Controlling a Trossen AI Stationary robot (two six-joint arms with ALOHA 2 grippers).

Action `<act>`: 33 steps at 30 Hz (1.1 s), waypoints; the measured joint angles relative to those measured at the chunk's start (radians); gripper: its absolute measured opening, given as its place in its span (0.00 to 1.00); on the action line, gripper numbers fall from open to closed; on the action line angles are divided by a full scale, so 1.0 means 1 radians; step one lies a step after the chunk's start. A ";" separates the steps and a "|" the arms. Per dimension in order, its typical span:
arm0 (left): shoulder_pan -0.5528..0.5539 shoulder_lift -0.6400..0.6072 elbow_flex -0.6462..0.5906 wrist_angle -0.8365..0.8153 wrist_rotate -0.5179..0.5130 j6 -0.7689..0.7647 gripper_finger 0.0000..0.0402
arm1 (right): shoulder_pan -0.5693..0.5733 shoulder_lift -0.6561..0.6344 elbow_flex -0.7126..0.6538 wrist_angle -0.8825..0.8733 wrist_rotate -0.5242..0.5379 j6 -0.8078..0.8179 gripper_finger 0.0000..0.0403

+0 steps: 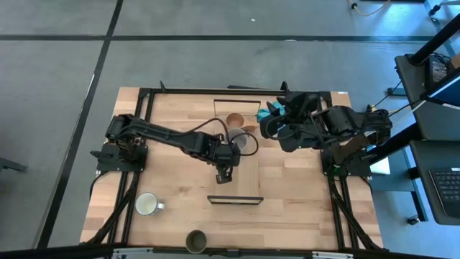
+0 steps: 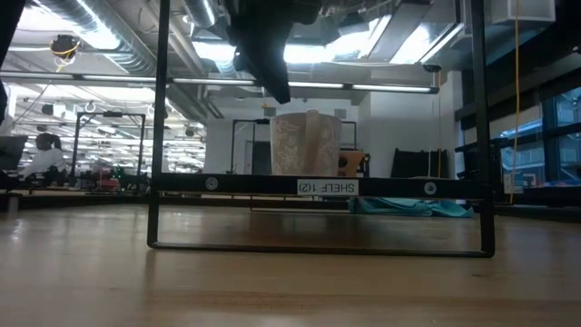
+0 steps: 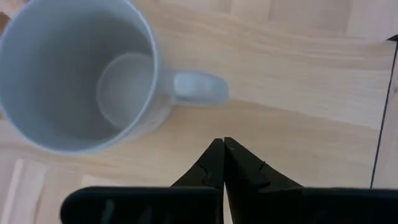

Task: Stack small to large cups/mugs on shelf
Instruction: Put the gray mug on the shelf

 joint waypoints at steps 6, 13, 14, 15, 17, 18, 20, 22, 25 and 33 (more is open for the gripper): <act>0.001 0.000 -0.030 0.015 -0.001 0.005 0.00 | 0.018 0.000 0.000 0.000 0.000 0.000 0.43; 0.005 0.000 -0.077 0.116 0.011 0.012 0.00 | 0.018 0.000 0.000 0.000 0.000 0.000 0.43; 0.007 0.000 -0.079 0.129 0.005 0.012 0.00 | 0.018 0.000 0.000 0.000 0.000 0.000 0.43; 0.010 0.000 -0.081 0.142 -0.004 0.012 0.00 | 0.018 0.000 0.000 0.000 0.000 -0.001 0.43; 0.021 0.000 -0.085 0.171 -0.016 0.022 0.00 | 0.018 0.000 0.000 0.000 0.000 -0.001 0.43; 0.027 0.000 -0.085 0.186 -0.016 0.033 0.00 | 0.018 0.000 0.000 0.000 0.000 -0.002 0.43; 0.041 0.001 -0.085 0.223 -0.015 0.043 0.00 | 0.018 0.000 0.000 -0.001 0.000 -0.002 0.43; 0.058 0.010 -0.084 0.258 0.002 0.049 0.00 | 0.018 0.000 0.000 -0.005 0.000 -0.002 0.43; 0.077 0.015 -0.086 0.297 0.039 0.051 0.00 | 0.018 0.000 0.000 -0.010 0.000 -0.003 0.43; 0.098 0.026 -0.084 0.406 0.082 0.072 0.00 | 0.018 -0.001 0.000 -0.039 -0.001 0.001 0.43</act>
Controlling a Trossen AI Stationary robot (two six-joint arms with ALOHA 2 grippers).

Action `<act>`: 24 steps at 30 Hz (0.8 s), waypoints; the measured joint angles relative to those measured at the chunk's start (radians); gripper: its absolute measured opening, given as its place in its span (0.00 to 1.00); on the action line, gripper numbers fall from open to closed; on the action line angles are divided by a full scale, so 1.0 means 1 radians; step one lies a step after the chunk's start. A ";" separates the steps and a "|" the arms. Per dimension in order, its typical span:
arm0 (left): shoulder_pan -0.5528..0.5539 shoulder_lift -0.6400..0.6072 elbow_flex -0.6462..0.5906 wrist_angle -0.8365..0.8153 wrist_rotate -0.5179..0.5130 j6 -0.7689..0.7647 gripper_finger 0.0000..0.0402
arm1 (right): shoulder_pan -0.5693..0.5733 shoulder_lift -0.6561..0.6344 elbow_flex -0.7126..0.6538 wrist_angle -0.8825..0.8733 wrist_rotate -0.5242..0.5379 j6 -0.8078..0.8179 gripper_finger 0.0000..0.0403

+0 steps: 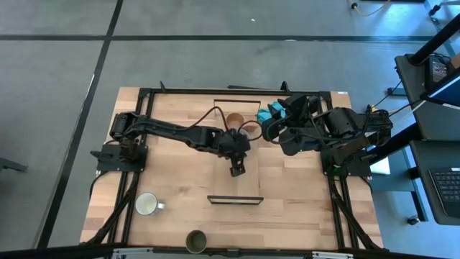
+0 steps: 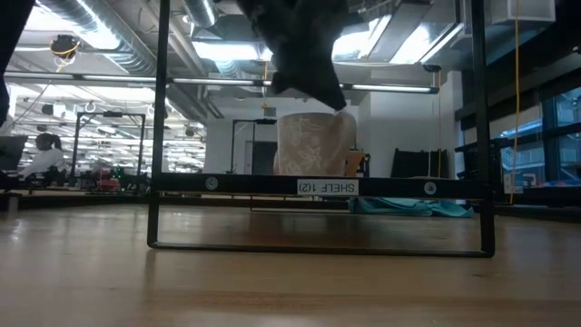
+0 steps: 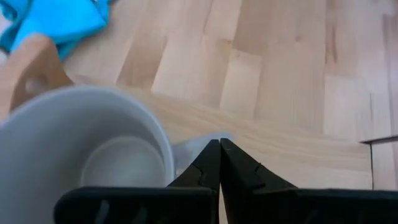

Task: Stack small to large cups/mugs on shelf
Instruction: Put the gray mug on the shelf

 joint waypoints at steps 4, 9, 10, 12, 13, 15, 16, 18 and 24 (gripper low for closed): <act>-0.002 -0.021 0.008 0.029 -0.004 0.029 0.00 | 0.000 0.000 0.000 -0.006 0.001 0.000 0.43; 0.000 -0.055 0.038 -0.044 -0.120 0.103 0.00 | 0.000 0.000 0.000 -0.004 0.007 0.002 0.43; 0.005 -0.061 0.039 -0.069 -0.142 0.125 0.00 | 0.000 0.000 0.000 -0.002 0.007 0.003 0.43; 0.021 -0.063 0.039 -0.099 -0.161 0.162 0.00 | 0.000 0.000 0.000 0.002 0.005 0.003 0.43; 0.031 -0.063 0.039 -0.126 -0.165 0.174 0.00 | 0.000 0.000 0.000 0.007 0.000 0.003 0.43; 0.053 -0.062 0.038 -0.177 -0.172 0.195 0.00 | 0.000 0.000 0.000 0.020 -0.036 0.003 0.43; 0.064 -0.058 0.038 -0.183 -0.174 0.201 0.00 | 0.000 0.003 0.000 0.020 -0.064 0.003 0.43; 0.083 -0.055 0.038 -0.196 -0.174 0.215 0.00 | 0.001 0.018 0.000 0.020 -0.114 0.011 0.43; 0.124 -0.054 0.038 -0.196 -0.149 0.254 0.00 | 0.005 0.086 0.000 -0.071 -0.273 0.124 0.43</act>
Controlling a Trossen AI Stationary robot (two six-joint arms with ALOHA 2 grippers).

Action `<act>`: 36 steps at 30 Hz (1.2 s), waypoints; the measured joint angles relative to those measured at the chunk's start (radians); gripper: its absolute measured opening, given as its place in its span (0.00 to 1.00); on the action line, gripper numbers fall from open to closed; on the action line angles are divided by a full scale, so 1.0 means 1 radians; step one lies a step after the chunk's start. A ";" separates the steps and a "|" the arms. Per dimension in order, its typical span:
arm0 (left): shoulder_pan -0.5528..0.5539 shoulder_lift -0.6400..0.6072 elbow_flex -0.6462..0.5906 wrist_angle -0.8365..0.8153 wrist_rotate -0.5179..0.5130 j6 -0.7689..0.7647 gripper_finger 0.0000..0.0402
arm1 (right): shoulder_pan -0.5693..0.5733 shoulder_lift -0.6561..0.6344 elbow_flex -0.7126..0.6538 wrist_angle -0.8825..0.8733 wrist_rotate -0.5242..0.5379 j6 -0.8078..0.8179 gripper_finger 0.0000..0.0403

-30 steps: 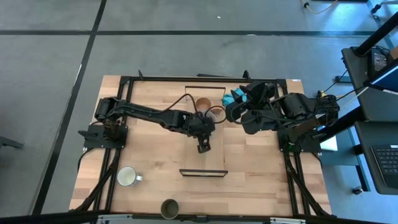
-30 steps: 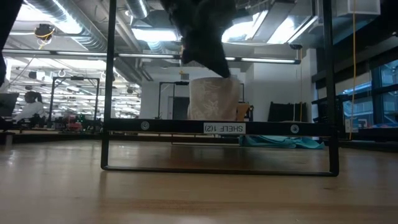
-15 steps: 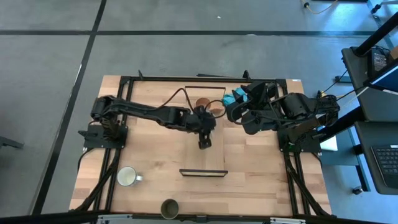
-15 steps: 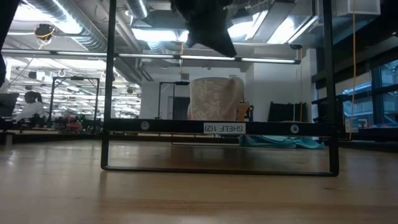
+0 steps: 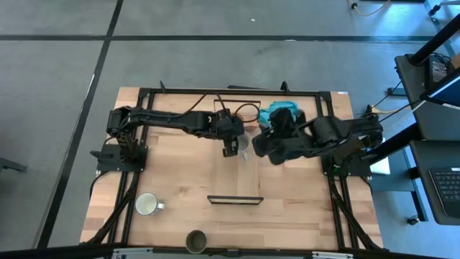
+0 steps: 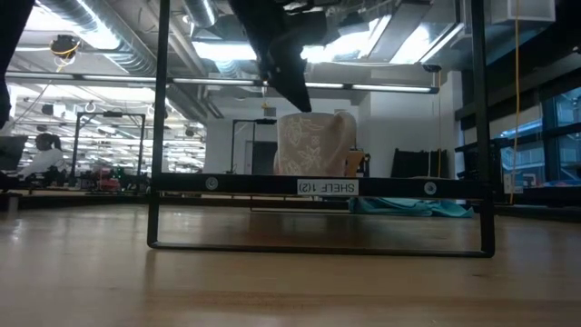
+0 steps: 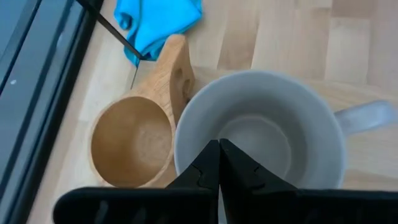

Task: Stack small to large cups/mugs on shelf
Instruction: Put the gray mug on the shelf

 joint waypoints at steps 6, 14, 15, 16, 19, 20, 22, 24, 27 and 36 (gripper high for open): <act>0.013 0.000 -0.015 -0.019 0.046 0.007 0.00 | 0.006 0.035 -0.041 -0.007 -0.099 0.071 0.28; 0.008 0.000 -0.039 -0.014 0.153 0.034 0.00 | 0.023 0.030 -0.133 -0.023 -0.229 0.181 0.02; 0.009 0.000 -0.042 -0.012 0.158 0.042 0.00 | 0.028 0.029 -0.149 -0.014 -0.248 0.192 0.02; 0.009 0.000 -0.047 -0.009 0.164 0.050 0.00 | 0.033 0.029 -0.167 0.007 -0.263 0.201 0.01; 0.009 0.000 -0.062 -0.012 0.169 0.055 0.00 | 0.048 0.030 -0.225 0.095 -0.296 0.238 0.01; 0.008 0.000 -0.065 -0.011 0.172 0.062 0.00 | 0.052 0.030 -0.245 0.132 -0.311 0.241 0.01; 0.008 0.000 -0.068 -0.013 0.178 0.080 0.00 | 0.055 0.030 -0.292 0.218 -0.343 0.243 0.01; 0.008 0.000 -0.068 -0.013 0.180 0.098 0.00 | 0.055 0.030 -0.341 0.306 -0.377 0.242 0.01; 0.010 0.000 -0.068 -0.013 0.202 0.104 0.00 | 0.054 0.030 -0.409 0.413 -0.415 0.249 0.01; 0.032 0.000 -0.068 -0.022 0.240 0.154 0.00 | 0.054 0.030 -0.546 0.594 -0.436 0.340 0.00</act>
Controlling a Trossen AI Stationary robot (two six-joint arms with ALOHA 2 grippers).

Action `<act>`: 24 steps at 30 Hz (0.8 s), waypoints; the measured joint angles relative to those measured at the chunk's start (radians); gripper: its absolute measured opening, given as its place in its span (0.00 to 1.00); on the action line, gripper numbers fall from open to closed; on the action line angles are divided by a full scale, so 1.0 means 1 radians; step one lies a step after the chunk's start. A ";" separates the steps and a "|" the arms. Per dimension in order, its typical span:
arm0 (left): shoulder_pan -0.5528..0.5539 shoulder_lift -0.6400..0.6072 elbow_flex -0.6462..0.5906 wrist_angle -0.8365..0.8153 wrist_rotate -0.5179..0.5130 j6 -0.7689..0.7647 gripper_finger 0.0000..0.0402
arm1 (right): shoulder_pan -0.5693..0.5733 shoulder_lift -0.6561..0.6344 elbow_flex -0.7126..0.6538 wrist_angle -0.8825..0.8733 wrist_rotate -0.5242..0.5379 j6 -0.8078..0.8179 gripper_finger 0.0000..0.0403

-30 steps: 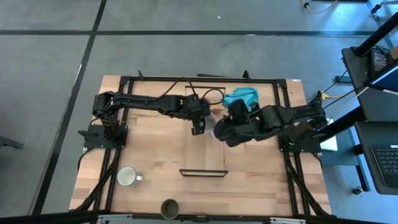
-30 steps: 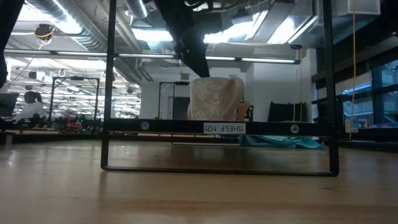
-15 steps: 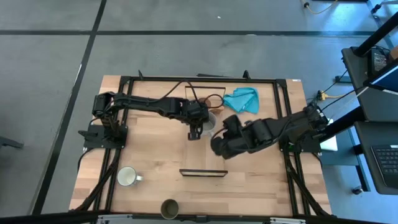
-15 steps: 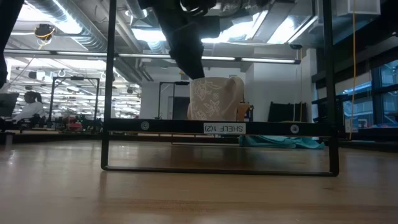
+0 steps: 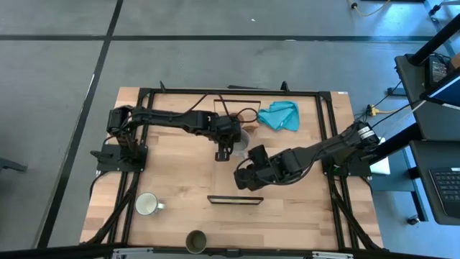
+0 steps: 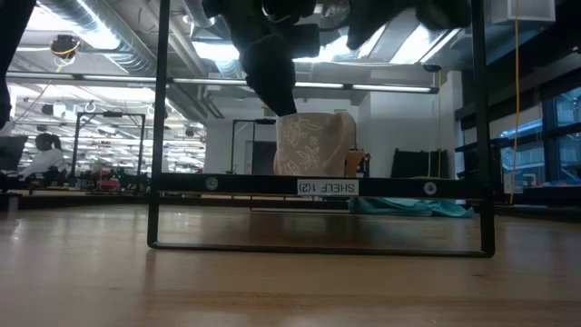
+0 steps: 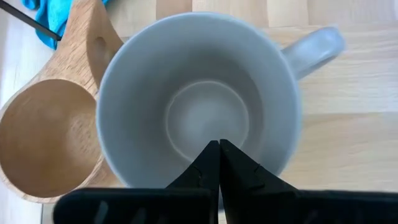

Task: Stack small to large cups/mugs on shelf
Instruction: Put the gray mug on the shelf

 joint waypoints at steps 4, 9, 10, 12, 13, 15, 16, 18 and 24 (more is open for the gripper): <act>0.014 0.000 0.000 -0.003 0.007 0.009 0.00 | -0.001 0.000 -0.067 0.105 0.004 0.020 0.00; 0.020 0.000 0.000 -0.009 0.007 0.030 0.00 | -0.022 0.000 -0.113 0.171 0.036 0.033 0.00; 0.020 0.000 0.000 -0.010 0.007 0.031 0.00 | -0.028 0.000 -0.119 0.174 0.037 0.033 0.00; 0.019 0.000 0.000 -0.011 0.007 0.031 0.00 | -0.039 0.000 -0.125 0.177 0.037 0.031 0.00; 0.018 -0.003 0.000 -0.013 0.007 0.032 0.00 | -0.045 0.000 -0.126 0.178 0.039 0.029 0.00; 0.017 -0.008 0.000 -0.012 0.007 0.041 0.00 | -0.054 0.000 -0.129 0.169 0.039 0.021 0.00; 0.017 -0.009 0.000 -0.008 0.006 0.051 0.00 | -0.060 0.000 -0.129 0.168 0.039 0.011 0.00; 0.018 -0.020 0.000 -0.017 0.005 0.061 0.00 | -0.072 0.000 -0.129 0.169 0.039 0.006 0.00; 0.041 -0.031 0.000 -0.007 0.005 0.076 0.00 | -0.102 0.000 -0.129 0.163 0.038 0.002 0.00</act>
